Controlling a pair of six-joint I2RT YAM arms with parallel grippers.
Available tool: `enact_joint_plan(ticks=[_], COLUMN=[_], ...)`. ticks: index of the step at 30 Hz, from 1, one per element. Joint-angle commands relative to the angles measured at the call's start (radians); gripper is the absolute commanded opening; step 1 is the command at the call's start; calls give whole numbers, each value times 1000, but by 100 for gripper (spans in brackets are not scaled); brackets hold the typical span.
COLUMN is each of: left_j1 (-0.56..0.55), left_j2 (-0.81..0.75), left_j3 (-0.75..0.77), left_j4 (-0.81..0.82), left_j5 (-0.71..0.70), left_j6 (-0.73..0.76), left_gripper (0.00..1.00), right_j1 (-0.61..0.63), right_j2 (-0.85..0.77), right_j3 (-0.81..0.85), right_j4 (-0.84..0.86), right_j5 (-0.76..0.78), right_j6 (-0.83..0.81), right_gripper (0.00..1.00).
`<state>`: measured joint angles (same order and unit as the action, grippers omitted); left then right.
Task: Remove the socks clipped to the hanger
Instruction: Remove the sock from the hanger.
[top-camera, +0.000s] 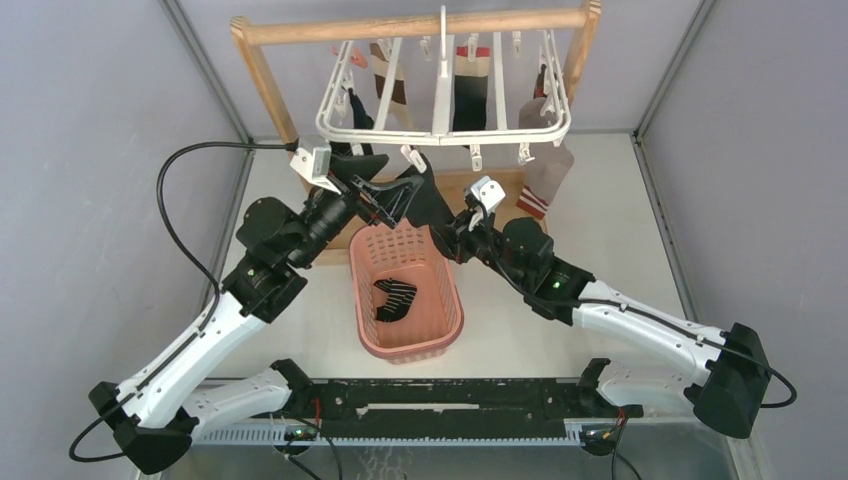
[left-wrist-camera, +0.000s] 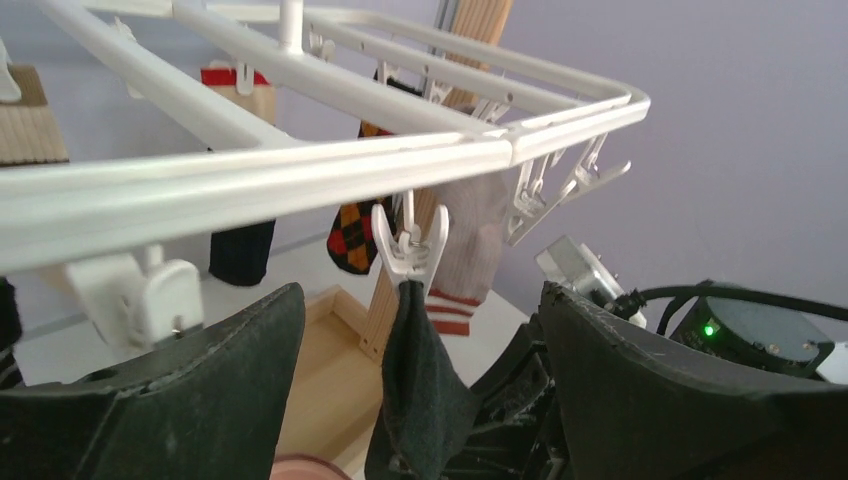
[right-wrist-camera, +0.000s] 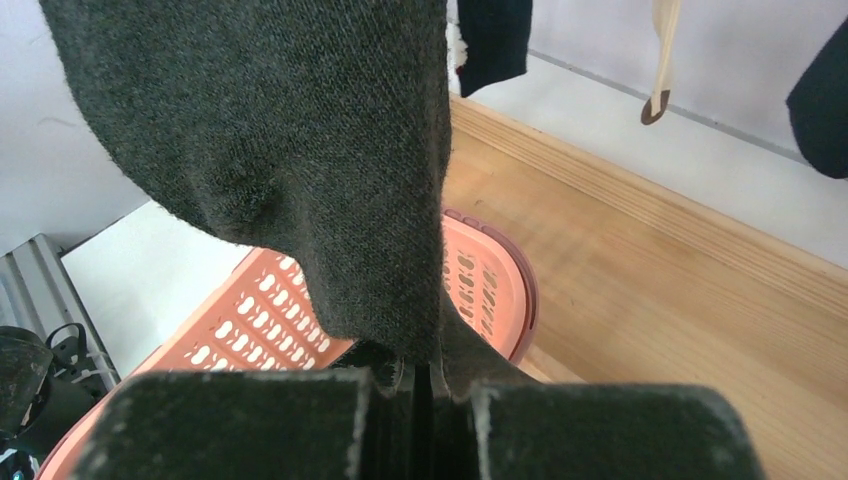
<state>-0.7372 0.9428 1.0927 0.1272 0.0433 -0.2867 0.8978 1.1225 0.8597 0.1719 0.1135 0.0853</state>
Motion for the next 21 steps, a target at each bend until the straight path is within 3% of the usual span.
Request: enact_joint_plan(ticks=[1, 12, 21], left_j1=[-5, -14, -57], left_j2=[-11, 20, 27], left_j3=[-23, -24, -12], left_j4=[114, 153, 130], left_j5=[-24, -77, -132], left_j6=[31, 39, 73], left_gripper=[89, 77, 79], right_j1=[-3, -1, 3], right_j2=[7, 12, 14], right_j3=[45, 45, 45], right_j4=[52, 57, 52], right_j5=[-12, -14, -12], right_j6=[21, 26, 27], right_gripper=[0, 0, 0])
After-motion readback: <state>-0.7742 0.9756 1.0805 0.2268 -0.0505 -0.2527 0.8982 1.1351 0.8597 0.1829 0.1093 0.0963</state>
